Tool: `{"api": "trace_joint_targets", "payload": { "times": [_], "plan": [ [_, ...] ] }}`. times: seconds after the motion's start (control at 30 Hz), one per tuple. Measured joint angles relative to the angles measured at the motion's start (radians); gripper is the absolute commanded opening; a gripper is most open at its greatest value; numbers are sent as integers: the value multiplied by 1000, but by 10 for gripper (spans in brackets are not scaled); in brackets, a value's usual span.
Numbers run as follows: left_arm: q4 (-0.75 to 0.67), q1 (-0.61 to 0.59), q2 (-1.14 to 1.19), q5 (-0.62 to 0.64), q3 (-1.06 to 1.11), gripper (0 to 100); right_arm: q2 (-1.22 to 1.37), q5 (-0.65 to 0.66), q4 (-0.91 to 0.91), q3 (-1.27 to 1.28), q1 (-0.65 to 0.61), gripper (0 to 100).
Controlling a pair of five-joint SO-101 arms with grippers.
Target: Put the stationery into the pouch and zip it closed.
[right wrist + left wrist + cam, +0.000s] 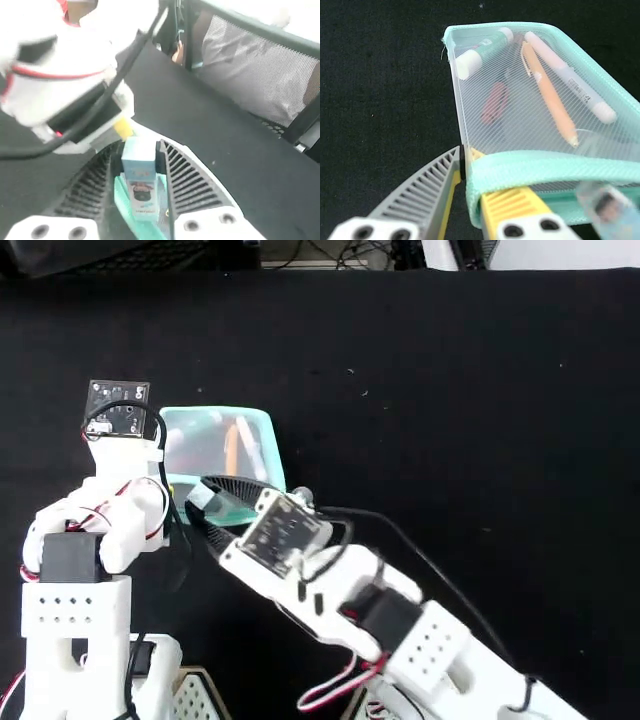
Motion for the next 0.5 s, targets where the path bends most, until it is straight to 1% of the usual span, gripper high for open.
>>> {"api": "trace_joint_targets", "payload": {
  "times": [0.1,0.27,0.33,0.5],
  "plan": [
    [0,0,0,0,0,33,75,-2,-68,5,17,12],
    [-11,5,2,0,0,33,173,-3,-169,0,109,12],
    [-12,6,2,-2,0,33,207,-3,-190,0,130,12],
    [-12,6,2,-2,0,33,258,-3,-204,-18,135,12]
  ]
}}
